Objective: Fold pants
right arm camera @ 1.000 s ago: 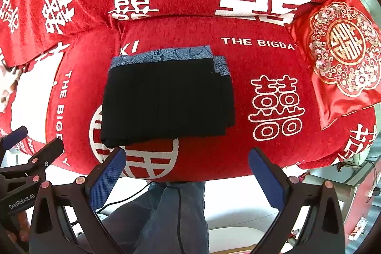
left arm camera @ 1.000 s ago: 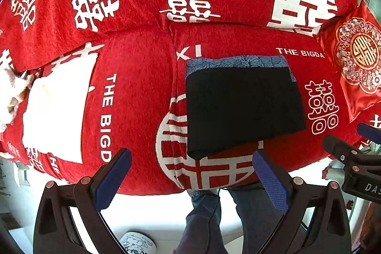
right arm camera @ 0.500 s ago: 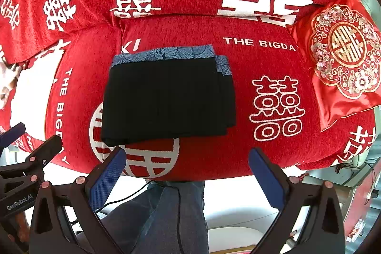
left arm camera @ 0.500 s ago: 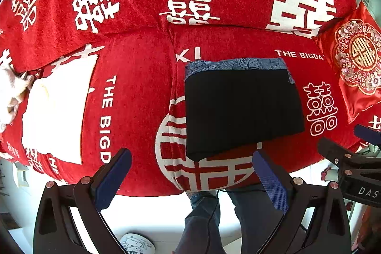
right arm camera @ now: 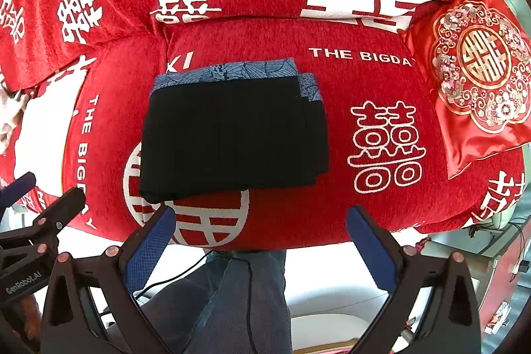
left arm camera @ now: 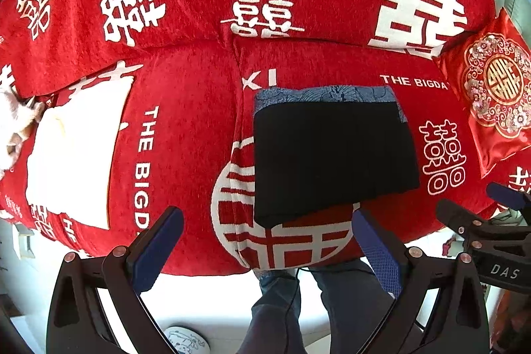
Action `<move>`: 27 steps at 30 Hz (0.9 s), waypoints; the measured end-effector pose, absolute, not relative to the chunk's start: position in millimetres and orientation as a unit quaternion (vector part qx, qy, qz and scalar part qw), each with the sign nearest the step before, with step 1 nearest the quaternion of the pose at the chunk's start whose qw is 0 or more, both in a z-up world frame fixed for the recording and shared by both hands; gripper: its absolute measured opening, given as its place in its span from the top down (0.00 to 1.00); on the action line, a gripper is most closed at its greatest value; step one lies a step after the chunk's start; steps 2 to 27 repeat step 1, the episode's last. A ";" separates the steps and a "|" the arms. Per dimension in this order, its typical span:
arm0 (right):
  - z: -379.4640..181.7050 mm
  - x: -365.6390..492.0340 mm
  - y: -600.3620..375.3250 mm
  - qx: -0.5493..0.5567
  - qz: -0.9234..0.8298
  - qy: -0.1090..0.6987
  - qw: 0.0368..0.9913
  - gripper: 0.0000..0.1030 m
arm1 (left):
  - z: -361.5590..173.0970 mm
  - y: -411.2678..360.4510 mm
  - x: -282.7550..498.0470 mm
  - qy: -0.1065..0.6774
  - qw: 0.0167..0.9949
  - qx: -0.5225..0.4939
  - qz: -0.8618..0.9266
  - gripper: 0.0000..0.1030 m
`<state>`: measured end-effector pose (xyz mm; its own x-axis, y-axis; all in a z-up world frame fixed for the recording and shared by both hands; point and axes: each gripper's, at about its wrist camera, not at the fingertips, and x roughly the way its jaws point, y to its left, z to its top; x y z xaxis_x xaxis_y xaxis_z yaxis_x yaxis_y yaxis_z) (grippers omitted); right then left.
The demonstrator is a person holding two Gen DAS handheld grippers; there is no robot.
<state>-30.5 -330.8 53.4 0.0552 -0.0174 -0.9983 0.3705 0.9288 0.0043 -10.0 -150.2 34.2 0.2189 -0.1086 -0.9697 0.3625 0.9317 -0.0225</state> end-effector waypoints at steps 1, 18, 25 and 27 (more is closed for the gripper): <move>53.0 -30.8 -331.2 0.132 -0.136 0.674 0.714 0.01 | 34.3 -150.3 -9.9 0.606 0.774 0.105 -0.153 0.01; 53.0 -30.8 -331.2 0.132 -0.136 0.674 0.714 0.01 | 34.3 -150.3 -9.9 0.606 0.774 0.105 -0.153 0.01; 53.0 -30.8 -331.2 0.132 -0.136 0.674 0.714 0.01 | 34.3 -150.3 -9.9 0.606 0.774 0.105 -0.153 0.01; 53.0 -30.8 -331.2 0.132 -0.136 0.674 0.714 0.01 | 34.3 -150.3 -9.9 0.606 0.774 0.105 -0.153 0.01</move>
